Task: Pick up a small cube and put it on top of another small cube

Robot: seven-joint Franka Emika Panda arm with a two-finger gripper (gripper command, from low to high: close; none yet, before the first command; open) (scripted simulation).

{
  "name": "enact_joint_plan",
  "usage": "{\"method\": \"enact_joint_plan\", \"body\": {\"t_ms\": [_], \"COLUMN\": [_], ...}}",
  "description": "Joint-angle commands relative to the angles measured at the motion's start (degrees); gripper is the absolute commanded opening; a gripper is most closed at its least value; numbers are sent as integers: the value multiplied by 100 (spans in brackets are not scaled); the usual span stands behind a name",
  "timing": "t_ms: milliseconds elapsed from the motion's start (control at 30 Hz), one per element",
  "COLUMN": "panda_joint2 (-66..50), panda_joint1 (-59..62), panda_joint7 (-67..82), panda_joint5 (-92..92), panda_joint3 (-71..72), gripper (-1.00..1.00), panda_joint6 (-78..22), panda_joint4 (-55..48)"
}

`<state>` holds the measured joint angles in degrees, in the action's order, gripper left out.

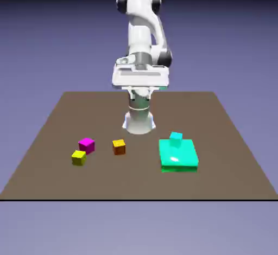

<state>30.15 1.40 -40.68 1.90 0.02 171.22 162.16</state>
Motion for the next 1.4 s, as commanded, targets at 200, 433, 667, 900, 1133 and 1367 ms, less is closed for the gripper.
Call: {"method": "enact_joint_plan", "body": {"t_ms": [200,433,667,900,1133,1367], "panda_joint2": [-1454,-2503,-3940,-2903,-2118,-2223], "panda_joint1": [1212,1632,1256,1527,1703,1568], "panda_joint7": [1032,1216,294,959,1296,645], "panda_joint5": [1103,1953,3233,2309,1478,1107], "panda_joint3": [10,-227,-1066,-461,-401,-1854], "gripper": [0,0,0,-100,-100,-100], "panda_joint6": [-1620,-1968,-730,-1624,-2531,-3249], "panda_joint4": [674,922,765,878,742,-50]}}
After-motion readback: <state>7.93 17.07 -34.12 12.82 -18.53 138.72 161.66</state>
